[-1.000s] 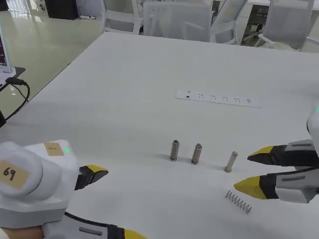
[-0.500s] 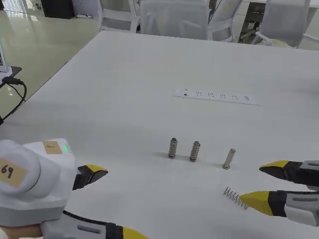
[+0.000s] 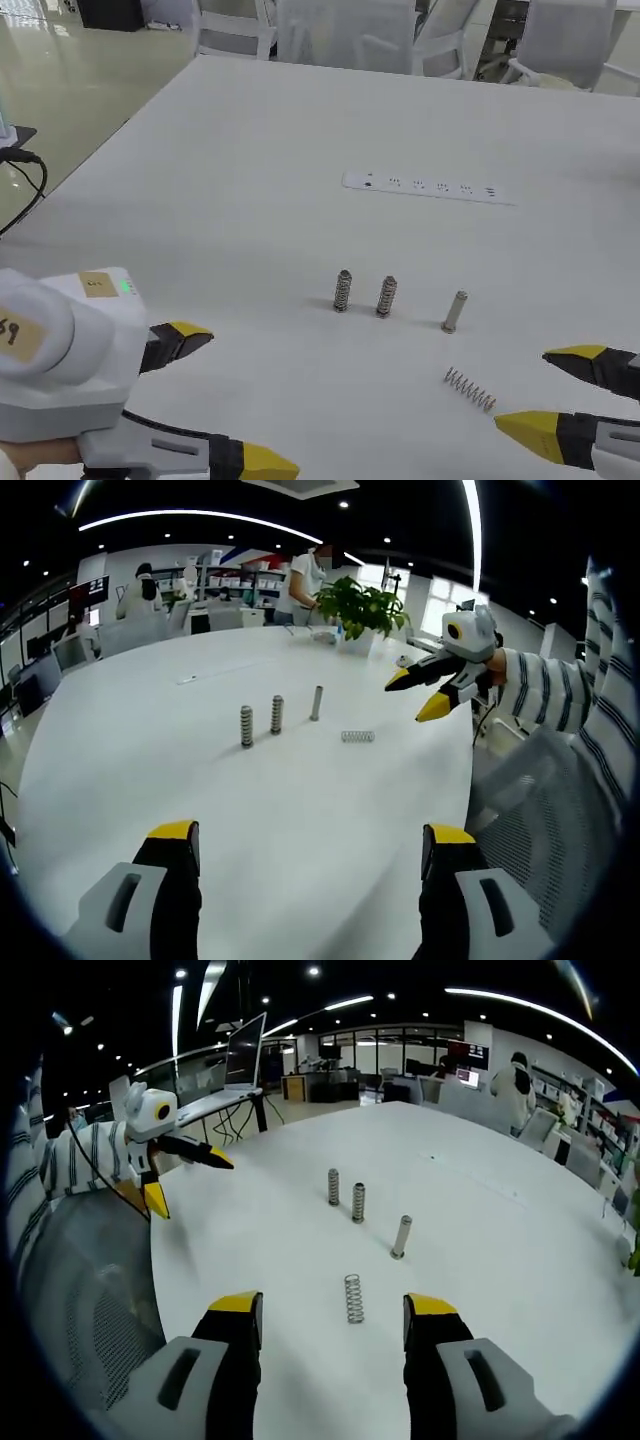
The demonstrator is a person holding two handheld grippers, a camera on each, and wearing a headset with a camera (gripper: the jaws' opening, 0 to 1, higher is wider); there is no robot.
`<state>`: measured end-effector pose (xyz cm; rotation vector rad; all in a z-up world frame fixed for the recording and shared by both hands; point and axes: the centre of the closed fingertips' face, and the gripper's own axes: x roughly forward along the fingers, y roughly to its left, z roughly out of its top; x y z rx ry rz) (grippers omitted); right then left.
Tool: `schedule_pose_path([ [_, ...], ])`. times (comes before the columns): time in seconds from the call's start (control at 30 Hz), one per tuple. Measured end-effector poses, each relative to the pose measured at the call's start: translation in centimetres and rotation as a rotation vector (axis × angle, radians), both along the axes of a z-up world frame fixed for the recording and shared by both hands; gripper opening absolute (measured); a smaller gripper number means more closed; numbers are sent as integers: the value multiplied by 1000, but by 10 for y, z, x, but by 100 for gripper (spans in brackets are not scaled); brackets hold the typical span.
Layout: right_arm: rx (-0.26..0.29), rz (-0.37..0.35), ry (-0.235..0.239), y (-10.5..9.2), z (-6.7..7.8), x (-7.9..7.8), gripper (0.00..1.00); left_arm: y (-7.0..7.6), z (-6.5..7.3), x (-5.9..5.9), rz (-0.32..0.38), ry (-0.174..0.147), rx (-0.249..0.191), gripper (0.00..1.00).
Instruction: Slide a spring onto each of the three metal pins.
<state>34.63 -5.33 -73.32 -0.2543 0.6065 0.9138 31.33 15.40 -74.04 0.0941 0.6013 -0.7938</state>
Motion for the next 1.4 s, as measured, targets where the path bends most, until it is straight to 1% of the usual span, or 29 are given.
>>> schedule_pose_path([
  [0.1,3,9,-6,-2,0,-4,58,0,0,0,-3,3,0,88],
  [0.17,12,13,-22,-2,1,-6,59,0,0,1,-3,3,-2,88],
  [0.27,15,20,-35,-3,2,-7,63,0,-1,2,-4,7,-1,88],
  [0.4,28,11,-40,-4,1,-10,66,1,-2,2,-5,10,-1,88],
  [0.5,37,-1,-32,-5,-1,-11,69,1,-3,1,-8,14,1,89],
  [0.6,23,-7,-19,-7,-7,-15,75,3,-5,1,-8,17,8,92],
  [0.67,25,-14,-15,-8,-9,-15,76,2,-4,0,-11,19,4,91],
  [0.73,35,-23,-9,-9,-10,-16,77,2,-5,-1,-13,22,4,91],
  [0.8,32,-31,-2,-10,-13,-17,78,3,-6,-2,-15,25,8,91],
  [0.83,30,-33,1,-11,-13,-17,79,3,-7,-2,-16,28,9,91],
  [0.9,25,-26,5,-10,-15,-20,82,2,-11,-5,-24,44,13,92],
  [0.93,23,-25,6,-10,-16,-20,83,2,-12,-6,-26,46,17,92],
  [1.03,27,-25,12,-9,-17,-21,87,2,-14,-4,-18,40,19,95],
  [1.07,34,-32,10,-9,-17,-21,89,3,-13,-2,-8,29,26,97],
  [1.2,67,-41,23,-6,-15,-22,94,3,-13,0,-6,26,27,97],
  [1.27,81,-38,19,-3,-13,-23,100,2,-14,0,-7,28,29,97],
  [1.4,85,-43,15,-2,-12,-22,99,-1,-16,-1,-19,35,33,97],
])
